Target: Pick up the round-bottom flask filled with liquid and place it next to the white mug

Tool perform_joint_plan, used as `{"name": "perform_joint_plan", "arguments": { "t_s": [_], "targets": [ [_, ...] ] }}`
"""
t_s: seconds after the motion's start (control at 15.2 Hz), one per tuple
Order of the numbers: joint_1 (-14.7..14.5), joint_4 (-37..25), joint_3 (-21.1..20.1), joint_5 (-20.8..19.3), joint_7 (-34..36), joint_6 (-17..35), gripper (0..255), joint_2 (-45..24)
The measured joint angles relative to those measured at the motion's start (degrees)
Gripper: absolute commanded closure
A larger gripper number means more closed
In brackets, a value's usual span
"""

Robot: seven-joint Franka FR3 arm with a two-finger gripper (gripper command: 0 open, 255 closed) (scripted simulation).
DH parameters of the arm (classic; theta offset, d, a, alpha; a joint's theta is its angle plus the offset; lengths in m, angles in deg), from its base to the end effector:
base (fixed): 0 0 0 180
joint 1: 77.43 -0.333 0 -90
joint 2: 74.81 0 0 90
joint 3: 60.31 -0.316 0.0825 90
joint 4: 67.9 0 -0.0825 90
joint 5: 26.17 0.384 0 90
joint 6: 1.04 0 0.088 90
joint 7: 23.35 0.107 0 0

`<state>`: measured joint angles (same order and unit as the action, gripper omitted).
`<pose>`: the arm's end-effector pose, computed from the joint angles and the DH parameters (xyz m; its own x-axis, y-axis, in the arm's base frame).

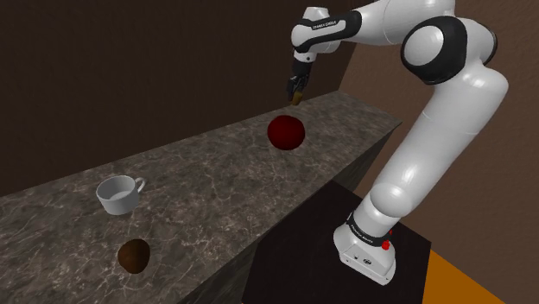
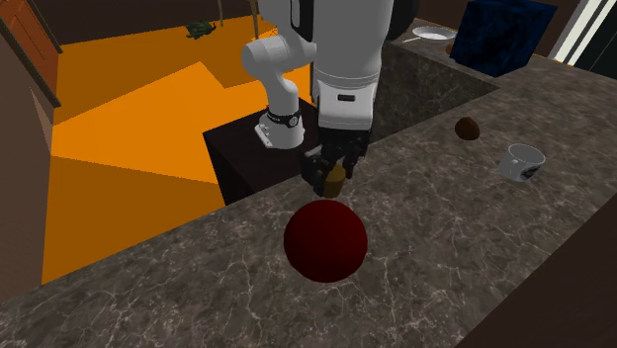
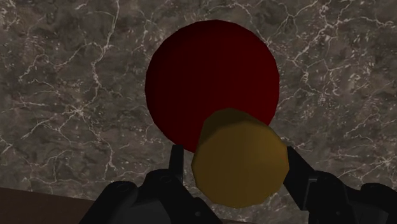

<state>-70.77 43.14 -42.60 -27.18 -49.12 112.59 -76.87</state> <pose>0.5177 -0.2340 0.4659 0.9995 0.0316 -0.0021 0.0317 -0.9991 0.0292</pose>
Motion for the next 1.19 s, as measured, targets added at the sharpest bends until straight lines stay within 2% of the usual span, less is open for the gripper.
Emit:
{"name": "perform_joint_plan", "arguments": {
  "t_s": [1.19],
  "targets": [
    [-0.1,-12.5,-0.1,-0.3,0.0,-13.5,255,1.1]
  ]
}}
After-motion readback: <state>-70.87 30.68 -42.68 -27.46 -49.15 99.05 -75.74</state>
